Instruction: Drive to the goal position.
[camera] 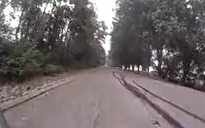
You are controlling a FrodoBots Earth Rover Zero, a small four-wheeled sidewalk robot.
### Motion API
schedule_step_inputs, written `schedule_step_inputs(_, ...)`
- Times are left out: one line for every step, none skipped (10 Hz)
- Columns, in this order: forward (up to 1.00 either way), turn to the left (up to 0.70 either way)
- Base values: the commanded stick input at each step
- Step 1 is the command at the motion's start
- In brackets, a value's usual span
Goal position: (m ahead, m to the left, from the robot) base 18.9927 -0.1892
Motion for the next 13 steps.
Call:
schedule_step_inputs(0.70, 0.00)
schedule_step_inputs(0.70, 0.00)
schedule_step_inputs(0.70, 0.00)
schedule_step_inputs(0.70, 0.00)
schedule_step_inputs(0.70, 0.00)
schedule_step_inputs(0.70, 0.00)
schedule_step_inputs(0.70, 0.00)
schedule_step_inputs(0.70, 0.00)
schedule_step_inputs(0.70, 0.00)
schedule_step_inputs(0.70, 0.00)
schedule_step_inputs(0.70, 0.00)
schedule_step_inputs(0.70, 0.00)
schedule_step_inputs(0.70, 0.00)
